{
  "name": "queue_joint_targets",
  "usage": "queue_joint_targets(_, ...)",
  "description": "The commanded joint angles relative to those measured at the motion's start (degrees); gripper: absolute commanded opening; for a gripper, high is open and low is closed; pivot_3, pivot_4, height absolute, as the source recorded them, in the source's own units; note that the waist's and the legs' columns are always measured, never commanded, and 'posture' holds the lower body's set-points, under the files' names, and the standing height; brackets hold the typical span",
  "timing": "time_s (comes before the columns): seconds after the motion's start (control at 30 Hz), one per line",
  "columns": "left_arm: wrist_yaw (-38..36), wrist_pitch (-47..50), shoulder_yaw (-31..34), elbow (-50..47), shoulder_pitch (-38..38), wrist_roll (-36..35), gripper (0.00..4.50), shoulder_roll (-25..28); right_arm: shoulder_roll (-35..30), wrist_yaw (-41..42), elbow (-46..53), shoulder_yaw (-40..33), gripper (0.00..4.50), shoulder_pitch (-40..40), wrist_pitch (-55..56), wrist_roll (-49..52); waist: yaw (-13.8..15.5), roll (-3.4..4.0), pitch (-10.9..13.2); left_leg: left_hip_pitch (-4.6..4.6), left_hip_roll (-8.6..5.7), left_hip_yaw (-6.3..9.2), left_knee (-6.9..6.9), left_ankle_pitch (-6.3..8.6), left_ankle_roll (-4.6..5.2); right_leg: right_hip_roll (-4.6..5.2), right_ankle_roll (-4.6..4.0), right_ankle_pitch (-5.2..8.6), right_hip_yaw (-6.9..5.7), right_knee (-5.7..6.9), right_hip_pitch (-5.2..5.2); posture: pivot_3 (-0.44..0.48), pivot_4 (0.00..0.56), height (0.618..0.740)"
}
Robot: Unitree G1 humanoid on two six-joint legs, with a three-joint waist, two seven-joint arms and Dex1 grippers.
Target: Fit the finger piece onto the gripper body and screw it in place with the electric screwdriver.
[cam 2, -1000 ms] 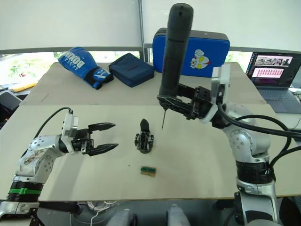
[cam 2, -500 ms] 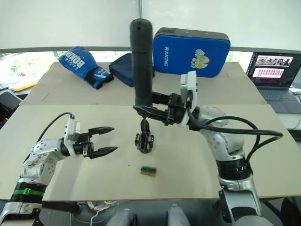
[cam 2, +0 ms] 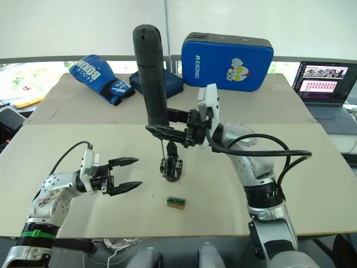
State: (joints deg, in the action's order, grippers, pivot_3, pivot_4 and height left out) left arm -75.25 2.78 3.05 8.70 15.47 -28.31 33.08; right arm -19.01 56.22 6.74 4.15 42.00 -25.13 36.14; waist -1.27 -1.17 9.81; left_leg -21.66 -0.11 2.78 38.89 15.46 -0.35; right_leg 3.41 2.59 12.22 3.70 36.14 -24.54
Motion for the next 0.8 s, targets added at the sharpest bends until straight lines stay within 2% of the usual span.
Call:
queue_joint_targets(0.03,0.36,0.32,-0.7,-2.33,1.18,0.12,4.5,-0.42,0.25,0.32,2.65,-0.48,1.9,0.41,0.62,0.66,-0.03,0.0,0.0,0.0,0.0,0.0,0.0,0.0,0.0,0.0,0.0,0.0,0.0,0.0,0.0,0.0,0.15,0.74)
queue_joint_targets(0.8,3.13,1.76,-4.22,-5.27,0.6,1.22,4.5,-2.76,-1.1,-0.07,3.93,0.54,1.9,-2.35,-1.42,0.78,-0.43,0.0,0.0,0.0,0.0,0.01,0.0,0.0,0.0,-0.01,0.0,0.0,0.0,0.0,0.0,0.0,0.15,0.74)
